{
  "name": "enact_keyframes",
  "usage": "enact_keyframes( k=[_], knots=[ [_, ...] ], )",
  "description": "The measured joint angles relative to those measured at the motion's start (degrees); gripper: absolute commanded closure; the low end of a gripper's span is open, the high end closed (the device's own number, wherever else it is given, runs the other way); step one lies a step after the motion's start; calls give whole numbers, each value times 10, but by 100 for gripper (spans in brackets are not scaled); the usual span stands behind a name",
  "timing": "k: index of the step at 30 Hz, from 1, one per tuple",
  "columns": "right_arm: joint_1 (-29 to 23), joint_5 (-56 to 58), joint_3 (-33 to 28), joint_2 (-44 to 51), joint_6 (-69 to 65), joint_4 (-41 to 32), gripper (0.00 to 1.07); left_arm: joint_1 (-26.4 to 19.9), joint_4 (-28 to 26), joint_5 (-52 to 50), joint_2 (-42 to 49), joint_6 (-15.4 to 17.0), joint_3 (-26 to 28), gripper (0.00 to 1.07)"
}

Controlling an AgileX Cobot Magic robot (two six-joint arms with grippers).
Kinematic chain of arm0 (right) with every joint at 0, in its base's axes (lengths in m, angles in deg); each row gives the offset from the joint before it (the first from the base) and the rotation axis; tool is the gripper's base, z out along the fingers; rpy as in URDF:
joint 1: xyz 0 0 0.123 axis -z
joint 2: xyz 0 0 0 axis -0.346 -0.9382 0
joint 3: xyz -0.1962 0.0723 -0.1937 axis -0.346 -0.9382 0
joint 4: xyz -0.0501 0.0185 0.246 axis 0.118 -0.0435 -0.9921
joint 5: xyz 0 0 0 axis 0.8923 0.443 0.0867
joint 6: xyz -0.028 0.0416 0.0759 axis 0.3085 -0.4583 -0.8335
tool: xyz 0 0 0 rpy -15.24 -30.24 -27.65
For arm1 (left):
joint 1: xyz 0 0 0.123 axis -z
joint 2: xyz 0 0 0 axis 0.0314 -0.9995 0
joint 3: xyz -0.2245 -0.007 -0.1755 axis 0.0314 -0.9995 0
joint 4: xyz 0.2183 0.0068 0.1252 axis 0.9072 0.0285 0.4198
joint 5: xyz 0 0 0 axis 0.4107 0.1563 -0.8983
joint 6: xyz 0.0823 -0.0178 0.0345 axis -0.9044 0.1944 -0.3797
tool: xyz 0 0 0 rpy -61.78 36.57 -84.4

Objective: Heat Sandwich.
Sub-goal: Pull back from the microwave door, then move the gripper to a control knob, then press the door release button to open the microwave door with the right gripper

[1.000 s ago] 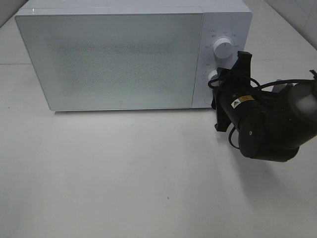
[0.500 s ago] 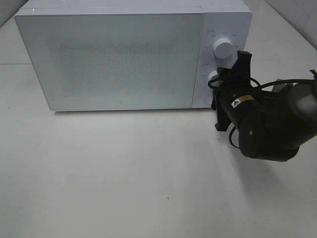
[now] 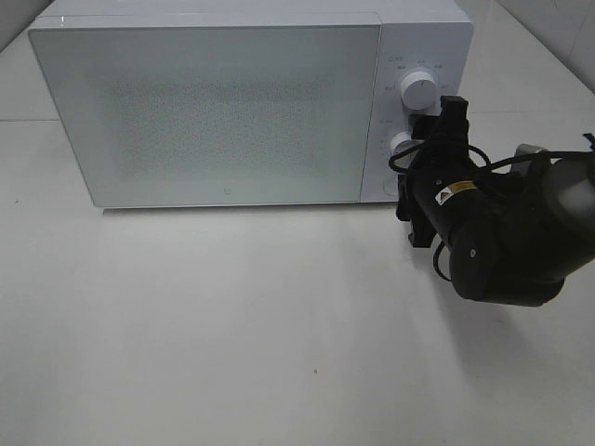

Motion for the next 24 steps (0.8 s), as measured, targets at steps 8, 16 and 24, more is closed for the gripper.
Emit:
enact_keyframes(
  k=[8,16,24],
  knots=[
    [1,-7,-49,22,10,37,32,0,0,0,0,0,0,7],
    [1,1,-94,91,64,89,32,0,0,0,0,0,0,7],
    [1,178,-116,171,184,147,32,0,0,0,0,0,0,7]
  ],
)
